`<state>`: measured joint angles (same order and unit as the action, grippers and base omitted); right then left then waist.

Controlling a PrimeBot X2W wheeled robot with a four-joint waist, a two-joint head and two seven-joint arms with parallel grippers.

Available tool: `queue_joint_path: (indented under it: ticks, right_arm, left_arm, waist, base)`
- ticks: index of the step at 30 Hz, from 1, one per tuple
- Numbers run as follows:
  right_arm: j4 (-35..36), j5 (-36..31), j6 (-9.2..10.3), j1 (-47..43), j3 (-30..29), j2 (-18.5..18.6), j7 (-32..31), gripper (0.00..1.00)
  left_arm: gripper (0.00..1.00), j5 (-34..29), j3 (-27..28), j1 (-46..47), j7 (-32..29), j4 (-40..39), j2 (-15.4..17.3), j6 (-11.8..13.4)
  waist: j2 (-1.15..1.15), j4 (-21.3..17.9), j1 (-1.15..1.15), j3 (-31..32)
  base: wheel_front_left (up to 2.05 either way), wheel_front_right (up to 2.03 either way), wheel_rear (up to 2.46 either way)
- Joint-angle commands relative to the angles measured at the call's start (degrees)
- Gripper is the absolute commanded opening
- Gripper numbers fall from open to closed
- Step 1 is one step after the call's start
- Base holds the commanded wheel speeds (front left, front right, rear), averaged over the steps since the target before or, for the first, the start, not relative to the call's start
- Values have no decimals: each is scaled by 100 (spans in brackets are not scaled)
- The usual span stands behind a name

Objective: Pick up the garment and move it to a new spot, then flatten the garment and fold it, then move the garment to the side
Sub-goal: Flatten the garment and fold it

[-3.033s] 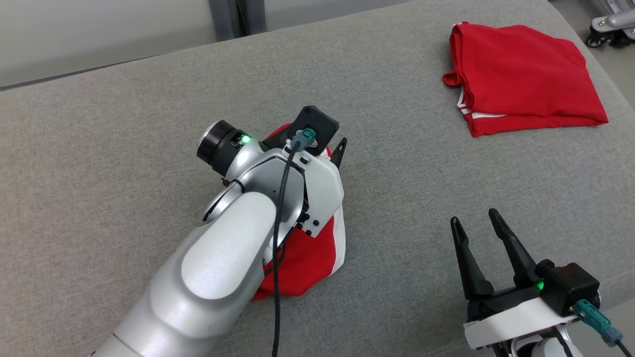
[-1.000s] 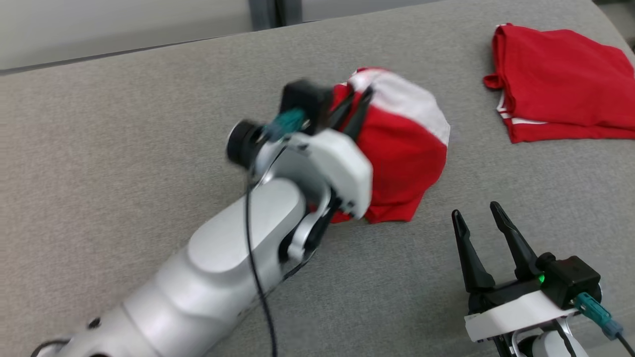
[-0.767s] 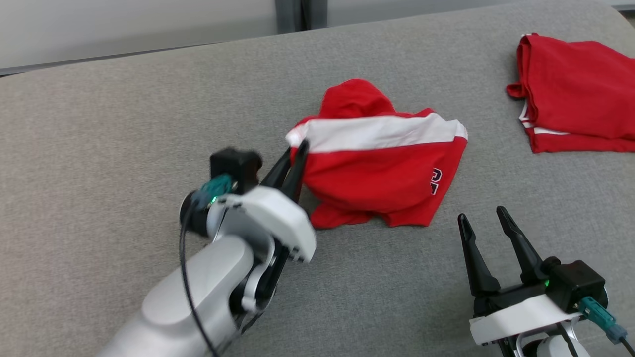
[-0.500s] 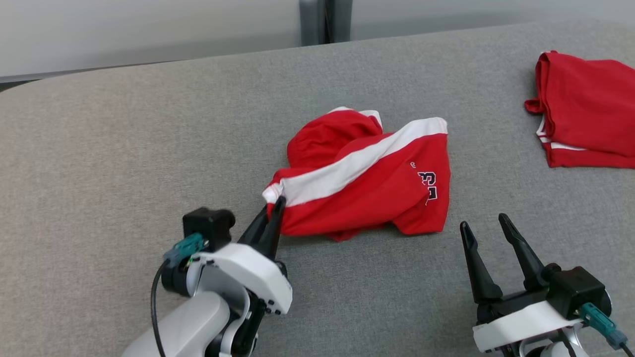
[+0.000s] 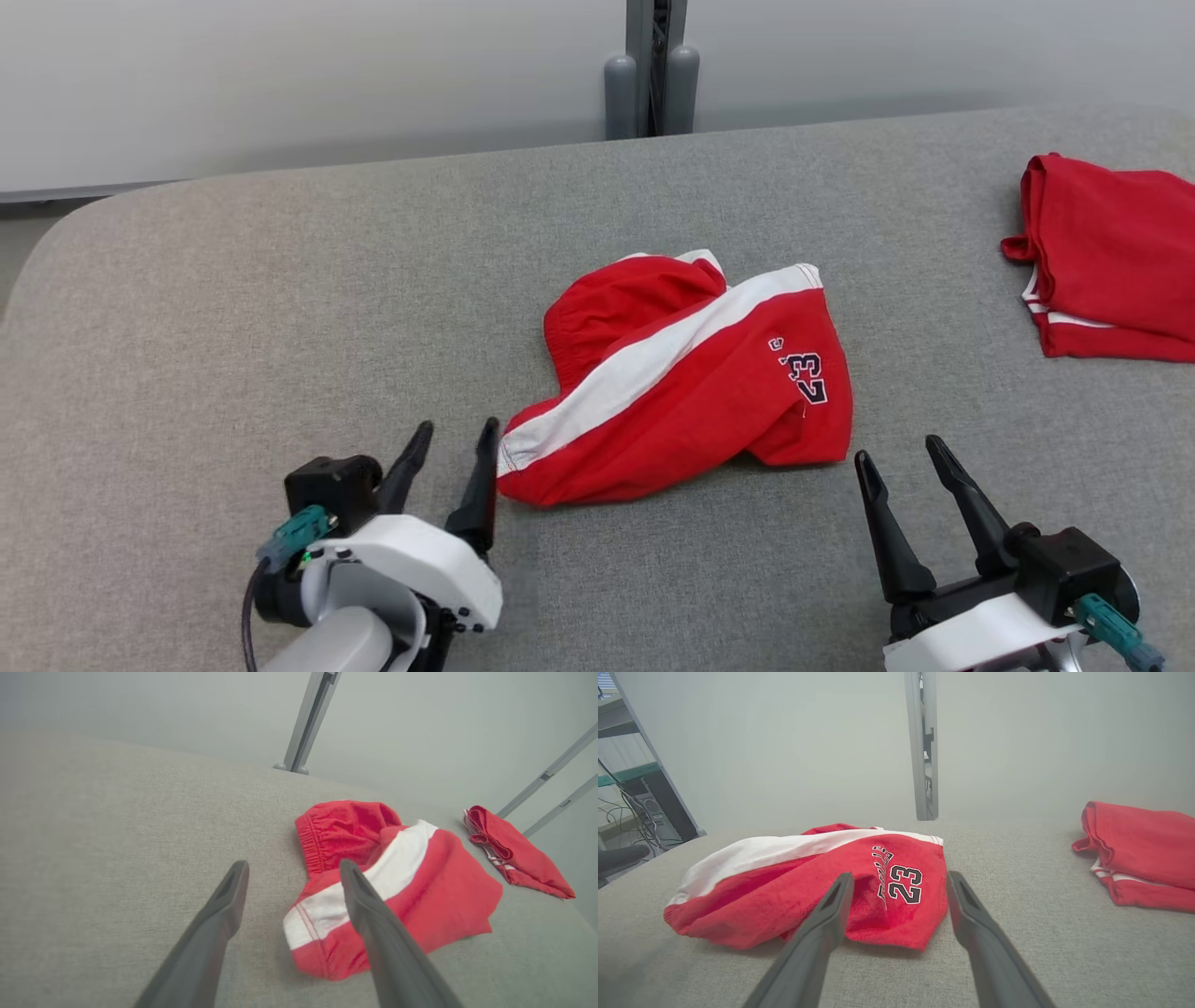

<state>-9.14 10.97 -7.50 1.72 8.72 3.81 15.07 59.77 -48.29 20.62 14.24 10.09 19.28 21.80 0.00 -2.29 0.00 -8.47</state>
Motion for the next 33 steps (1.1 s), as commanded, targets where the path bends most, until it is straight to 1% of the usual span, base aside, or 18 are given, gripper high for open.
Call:
queue_joint_path:
  ticks: [1, 3, 6, 11, 14, 16, 17, 23, 29, 33]
  right_arm:
    - [-12, 29, 2, -81, 27, 18, 14, 100]
    - [-9, 41, 2, -115, 22, 13, 14, 100]
    - [6, 53, 2, -160, 10, -2, 15, 100]
    - [22, 46, 2, -267, -5, -20, 14, 100]
    - [18, 34, 2, -361, 2, -32, 14, 100]
    - [27, 27, 2, -384, -13, -35, 15, 100]
    - [27, 27, 2, -384, -13, -35, 15, 100]
    - [79, -1, 2, -511, -53, -42, 14, 100]
    - [128, -20, 2, -625, -126, -30, 14, 100]
    - [189, -7, 2, -721, -182, -37, 14, 100]
  left_arm:
    - [100, -222, 135, -137, 68, 41, 160, 72]
    - [100, -450, 317, -295, 92, -23, 183, 158]
    - [100, -1064, 935, -661, 98, -288, 140, 234]
    - [100, -2180, 1761, -1398, 97, -759, -153, 139]
    - [100, -2872, 2106, -1811, 97, -973, -354, 25]
    - [100, -3270, 2213, -2028, 97, -989, -465, -60]
    - [100, -3270, 2213, -2028, 97, -989, -465, -60]
    - [100, -4083, 2663, -2527, 98, -922, -854, -241]
    - [100, -4375, 3180, -2955, 98, -709, -1258, -488]
    - [100, -4528, 3504, -3082, 99, -680, -1451, -631]
  waist:
    - [0, 19, 0, 132]
    - [0, 27, 0, 237]
    - [0, 36, 0, 392]
    - [0, 67, 0, 636]
    - [0, 87, 0, 762]
    - [0, 105, 0, 819]
    - [0, 105, 0, 819]
    - [0, 130, 0, 979]
    - [0, 136, 0, 1073]
    - [0, 154, 0, 1095]
  base:
    - [0, 0, 0]
    - [0, 0, 0]
    - [0, 0, 0]
    - [0, 0, 0]
    - [0, 0, 0]
    - [0, 0, 0]
    - [0, 0, 0]
    - [0, 0, 0]
    - [0, 0, 0]
    - [0, 0, 0]
